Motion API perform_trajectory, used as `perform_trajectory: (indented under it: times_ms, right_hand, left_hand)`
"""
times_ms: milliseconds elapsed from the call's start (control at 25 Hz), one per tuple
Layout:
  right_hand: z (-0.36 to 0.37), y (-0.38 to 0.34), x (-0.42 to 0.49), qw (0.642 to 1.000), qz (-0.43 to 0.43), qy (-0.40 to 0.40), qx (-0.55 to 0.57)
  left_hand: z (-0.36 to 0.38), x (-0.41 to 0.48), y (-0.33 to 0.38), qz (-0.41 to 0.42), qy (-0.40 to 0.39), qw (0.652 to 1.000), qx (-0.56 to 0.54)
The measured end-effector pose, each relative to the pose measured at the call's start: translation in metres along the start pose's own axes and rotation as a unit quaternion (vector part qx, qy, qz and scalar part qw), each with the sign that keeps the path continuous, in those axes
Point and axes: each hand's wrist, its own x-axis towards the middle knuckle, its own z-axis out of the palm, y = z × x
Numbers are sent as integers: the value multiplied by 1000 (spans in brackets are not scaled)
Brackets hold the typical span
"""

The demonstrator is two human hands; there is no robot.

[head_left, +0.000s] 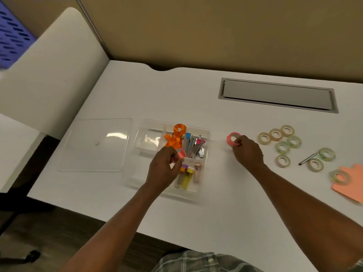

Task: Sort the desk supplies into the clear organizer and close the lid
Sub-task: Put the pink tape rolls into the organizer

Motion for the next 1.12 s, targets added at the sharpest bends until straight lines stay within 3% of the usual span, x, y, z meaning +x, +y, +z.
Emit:
perform_trajectory:
  times_ms: [120,240,440,760,920,1120]
  right_hand:
    - [3,-46,-36,992,-113,-12,51]
    - [20,-95,-78,968,-230,-83,55]
    - [67,-143,-106,934,-333,-115,-60]
    - [88,-142,-103,922,-332,-134,-147]
    - [73,-130,-103,942,-287,-133,-108]
    - [44,-100,-100,960,-245,-104,-83]
  left_hand:
    - [-13,-10,-23,-2,-3,1000,22]
    - [-16,-27,-43,-9,-21,999,47]
    - [-12,-51,-64,-39,-81,990,105]
    - [-1,-51,-69,-54,-132,965,219]
    - [2,-40,-59,-51,-86,976,195]
    - [17,-17,-24,-29,-90,984,152]
